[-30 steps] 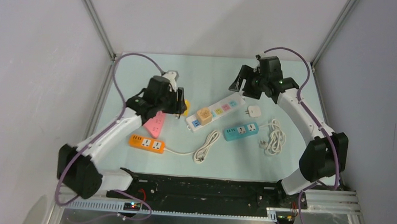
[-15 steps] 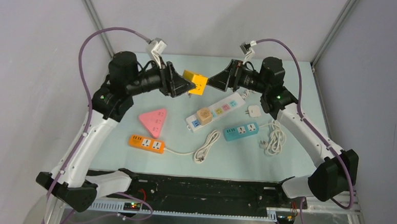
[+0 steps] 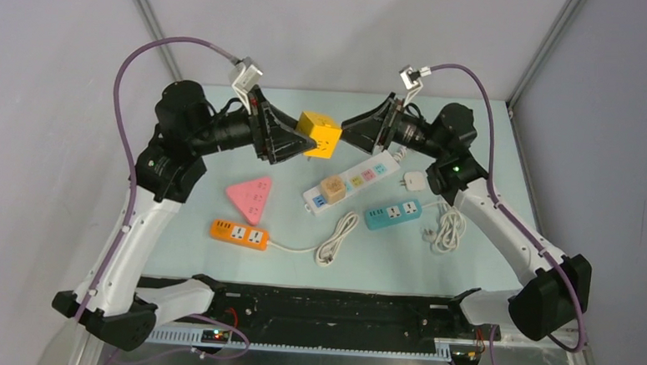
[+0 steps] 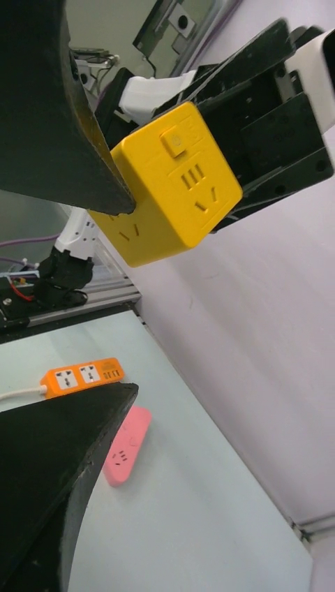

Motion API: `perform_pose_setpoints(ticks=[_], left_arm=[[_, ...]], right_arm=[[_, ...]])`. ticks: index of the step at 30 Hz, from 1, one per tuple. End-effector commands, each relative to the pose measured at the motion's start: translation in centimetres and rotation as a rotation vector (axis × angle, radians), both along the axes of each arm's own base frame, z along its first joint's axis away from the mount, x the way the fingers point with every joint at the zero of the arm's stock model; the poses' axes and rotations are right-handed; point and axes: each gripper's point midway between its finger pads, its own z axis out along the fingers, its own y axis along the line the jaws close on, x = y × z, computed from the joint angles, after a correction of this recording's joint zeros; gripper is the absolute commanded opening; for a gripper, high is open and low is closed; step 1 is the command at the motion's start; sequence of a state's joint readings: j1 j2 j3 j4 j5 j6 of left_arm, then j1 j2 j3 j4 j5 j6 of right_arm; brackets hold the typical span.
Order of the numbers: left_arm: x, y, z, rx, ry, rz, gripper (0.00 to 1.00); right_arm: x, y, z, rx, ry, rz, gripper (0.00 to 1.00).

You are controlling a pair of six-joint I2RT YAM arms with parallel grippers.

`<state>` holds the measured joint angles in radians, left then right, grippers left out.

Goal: Insert the plug

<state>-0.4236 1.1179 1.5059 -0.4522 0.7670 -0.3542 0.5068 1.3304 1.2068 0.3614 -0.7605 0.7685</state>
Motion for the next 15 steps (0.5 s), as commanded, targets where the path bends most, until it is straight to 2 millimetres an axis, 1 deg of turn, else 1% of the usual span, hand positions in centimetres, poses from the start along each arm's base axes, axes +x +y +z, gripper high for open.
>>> perform_pose_setpoints(ticks=[1,2,3,4,5,6,7,10,12,15], left_arm=[[-1.2,0.2,0.5,0.015,-0.117,-0.049,0.00],[-1.2,0.3,0.4,0.022,-0.130,-0.047,0.00],[-0.5,0.5,-0.2,0.043,-0.153,-0.021,0.00],[-0.2,0.8,-0.4,0.055,-0.174,0.005,0.00],[0.9,1.2,-1.3,0.089,-0.201,0.053,0.00],[1.1,1.5,-1.5,0.105,-0.226,0.076,0.00],[2.1,1.9,-2.3,0.146,-0.263,0.115,0.00],[3.6,2.4,-3.7,0.228,-0.348,0.147,0.00],[4.1,2.3,-4.4,0.258,-0.375,0.135,0.00],[4.1,1.8,-4.7,0.276,-0.413,0.094,0.00]], right_arm=[[-0.4,-1.7,4.6,0.117,-0.062,-0.070,0.97],[-0.1,-1.9,4.6,0.123,-0.042,-0.079,0.98],[0.1,-2.0,4.4,0.121,-0.022,-0.086,0.98],[0.5,-2.0,4.3,0.121,0.004,-0.093,0.98],[0.7,-1.9,3.7,0.105,0.039,-0.095,0.98],[1.0,-1.9,3.8,0.097,0.058,-0.102,0.98],[1.1,-1.8,3.4,0.069,0.102,-0.112,0.98],[1.2,-1.2,2.6,0.003,0.148,-0.137,0.98],[1.0,-1.0,2.5,-0.018,0.182,-0.149,0.98],[1.0,-0.1,1.2,-0.086,0.291,-0.135,0.98]])
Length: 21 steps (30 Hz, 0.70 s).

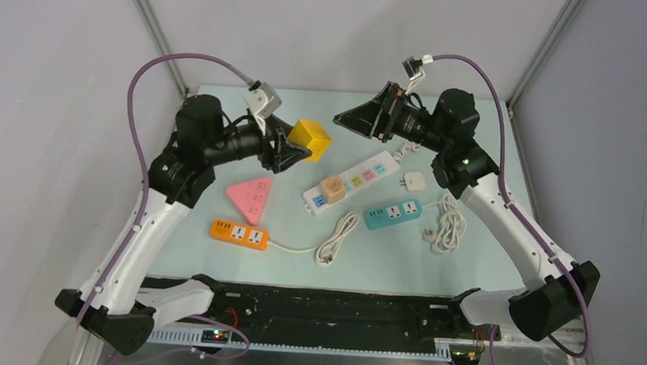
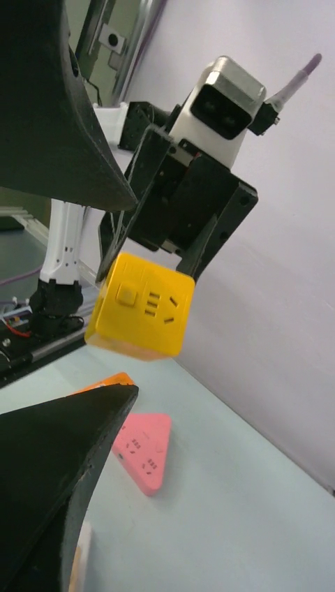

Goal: Insert the plug

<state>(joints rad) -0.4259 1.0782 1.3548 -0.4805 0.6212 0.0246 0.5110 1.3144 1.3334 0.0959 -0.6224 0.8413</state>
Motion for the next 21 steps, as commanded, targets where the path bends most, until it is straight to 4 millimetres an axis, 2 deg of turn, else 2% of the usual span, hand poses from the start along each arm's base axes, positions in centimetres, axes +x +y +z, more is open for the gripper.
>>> perform_pose_setpoints(ticks=[1,3,4,7,15,18,21], left_arm=[[1.0,-0.2,1.3,0.071,-0.208,-0.030,0.00],[1.3,-0.5,1.3,0.097,-0.242,-0.021,0.00],[1.4,-0.6,1.3,0.103,-0.249,-0.024,0.00],[0.9,-1.1,1.6,0.105,-0.272,-0.057,0.00],[0.1,-1.6,1.9,0.098,-0.290,-0.097,0.00],[0.1,-1.6,1.6,0.105,-0.288,-0.091,0.00],[0.4,-1.5,1.1,0.117,-0.284,-0.077,0.00]], right_arm=[[-0.4,1.1,-0.7,-0.089,0.122,0.008,0.98],[-0.8,1.8,-2.2,-0.163,0.183,0.022,0.99],[-0.8,2.5,-2.2,-0.188,0.174,0.033,0.99],[-0.8,3.3,-3.9,-0.264,0.224,0.036,0.99],[-1.0,5.1,-6.0,-0.334,0.271,0.088,0.98],[-1.4,5.6,-5.9,-0.315,0.291,0.120,0.89],[-1.2,5.7,-6.0,-0.299,0.332,0.121,0.66]])
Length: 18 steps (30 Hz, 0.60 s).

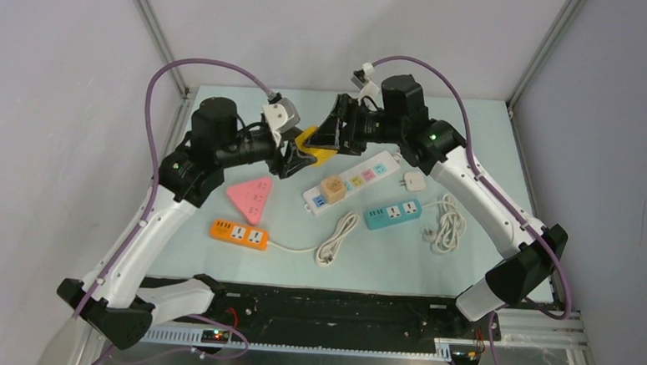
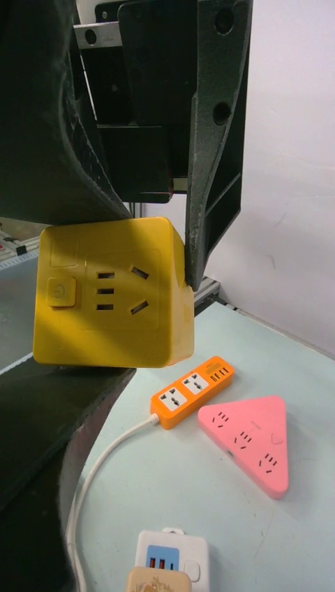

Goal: Insert the plug

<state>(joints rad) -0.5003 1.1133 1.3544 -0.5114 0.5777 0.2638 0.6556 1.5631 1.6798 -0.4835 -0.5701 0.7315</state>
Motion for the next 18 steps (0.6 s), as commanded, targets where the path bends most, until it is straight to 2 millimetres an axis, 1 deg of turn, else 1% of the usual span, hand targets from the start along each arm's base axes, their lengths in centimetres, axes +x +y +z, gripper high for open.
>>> perform_pose_setpoints(ticks=[1,2,3,4,5,6,7,8,9,11,12,13,14,15,16,17,18], left_arm=[[0.2,-0.1,2.8,-0.034,-0.133,-0.006,0.00],[0.3,-0.1,2.8,-0.031,-0.132,-0.002,0.03],[0.4,-0.1,2.8,-0.030,-0.136,0.001,0.06],[0.6,-0.1,2.7,-0.026,-0.134,0.009,0.13],[0.7,-0.1,2.8,-0.026,-0.135,0.016,0.34],[1.1,0.0,2.7,-0.022,-0.131,0.035,0.44],[1.3,0.0,3.0,-0.026,-0.130,0.046,0.72],[1.8,0.1,2.8,-0.022,-0.125,0.069,0.86],[1.9,0.1,3.0,-0.022,-0.129,0.079,0.96],[2.6,0.2,2.8,-0.011,-0.133,0.112,0.99],[3.6,0.8,2.4,0.010,-0.155,0.174,1.00],[3.9,0.7,2.2,0.018,-0.171,0.186,1.00],[4.4,1.2,2.3,0.027,-0.191,0.230,1.00],[4.4,1.0,1.7,0.050,-0.207,0.229,1.00],[4.7,1.4,1.8,0.071,-0.239,0.260,1.00],[4.6,1.1,1.2,0.088,-0.247,0.259,1.00],[4.4,1.1,1.6,0.102,-0.286,0.273,1.00]], right_arm=[[-0.2,0.4,0.7,0.021,0.046,0.017,0.61],[-0.4,0.5,0.7,0.029,0.067,0.022,0.50],[-0.4,0.5,0.9,0.036,0.073,0.026,0.45],[-0.5,0.6,0.9,0.042,0.093,0.028,0.39],[-0.5,0.7,1.0,0.047,0.099,0.029,0.36],[-0.5,0.7,1.1,0.051,0.114,0.023,0.32],[-0.4,0.6,1.3,0.054,0.116,0.017,0.28],[-0.2,0.6,1.3,0.055,0.125,-0.005,0.26],[0.0,0.4,1.3,0.055,0.132,-0.021,0.26],[0.6,0.0,1.1,0.064,0.188,-0.076,0.28],[1.5,-0.4,0.5,0.079,0.268,-0.147,0.29],[1.9,-0.6,0.0,0.093,0.295,-0.168,0.28],[2.1,-0.6,0.0,0.117,0.359,-0.196,0.25],[2.3,-0.6,-0.7,0.130,0.391,-0.209,0.22],[2.4,-0.5,-0.8,0.153,0.455,-0.227,0.21],[2.5,-0.4,-1.5,0.156,0.490,-0.238,0.20],[2.5,-0.3,-1.6,0.172,0.544,-0.244,0.20]])
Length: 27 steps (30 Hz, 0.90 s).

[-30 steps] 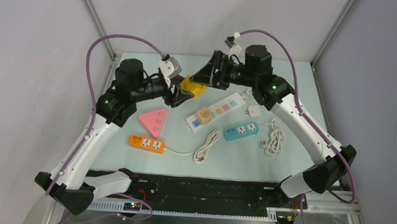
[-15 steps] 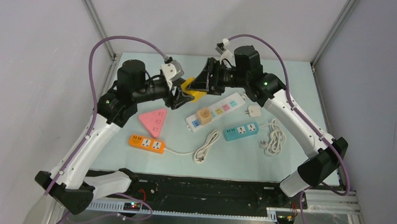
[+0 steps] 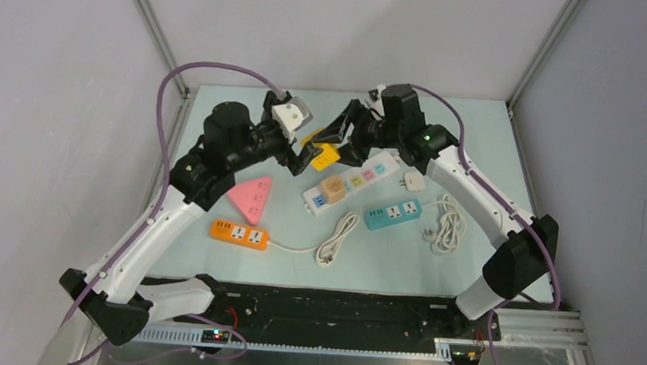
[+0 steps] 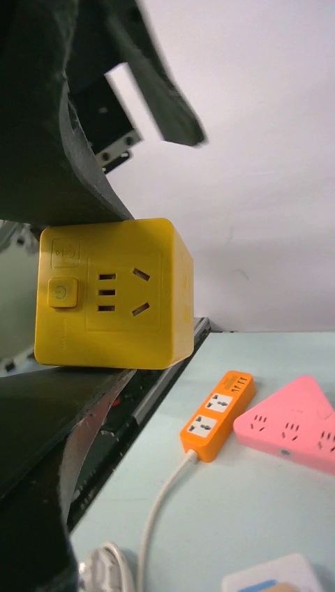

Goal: Insert the plug

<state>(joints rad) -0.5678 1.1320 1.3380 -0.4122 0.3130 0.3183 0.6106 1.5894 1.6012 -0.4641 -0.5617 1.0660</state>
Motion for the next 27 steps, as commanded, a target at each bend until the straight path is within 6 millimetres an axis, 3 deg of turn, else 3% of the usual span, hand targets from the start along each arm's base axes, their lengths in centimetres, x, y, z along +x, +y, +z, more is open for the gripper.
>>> perform_pose_setpoints(ticks=[1,4,8,12,18,19,20,23,27], left_arm=[[0.9,0.7,0.5,0.076,-0.157,0.099,1.00],[-0.1,0.9,0.6,0.081,-0.209,0.098,1.00],[-1.9,0.6,-0.6,0.082,-0.221,0.030,1.00],[-3.8,0.0,-4.7,0.164,-0.246,-0.078,1.00],[-3.9,0.0,-8.0,0.254,-0.287,-0.098,1.00],[-3.5,-0.1,-7.4,0.240,-0.322,-0.083,1.00],[-3.1,0.2,-8.2,0.247,-0.327,-0.059,1.00],[-1.8,0.3,-6.3,0.192,-0.443,0.008,1.00],[-0.8,0.4,-5.7,0.188,-0.471,0.055,1.00]], right_arm=[[0.8,0.3,0.7,0.129,0.214,-0.109,0.20],[0.9,0.5,-0.3,0.135,0.283,-0.134,0.19],[1.3,0.2,-1.3,0.138,0.341,-0.179,0.19],[1.6,0.2,-1.7,0.146,0.382,-0.193,0.12],[1.2,0.8,-1.8,0.159,0.427,-0.170,0.10],[1.1,0.9,-1.8,0.160,0.426,-0.169,0.10],[1.1,1.0,-1.8,0.161,0.428,-0.166,0.10],[0.8,1.2,-1.8,0.158,0.432,-0.155,0.10],[0.4,1.4,-1.8,0.155,0.428,-0.145,0.11]])
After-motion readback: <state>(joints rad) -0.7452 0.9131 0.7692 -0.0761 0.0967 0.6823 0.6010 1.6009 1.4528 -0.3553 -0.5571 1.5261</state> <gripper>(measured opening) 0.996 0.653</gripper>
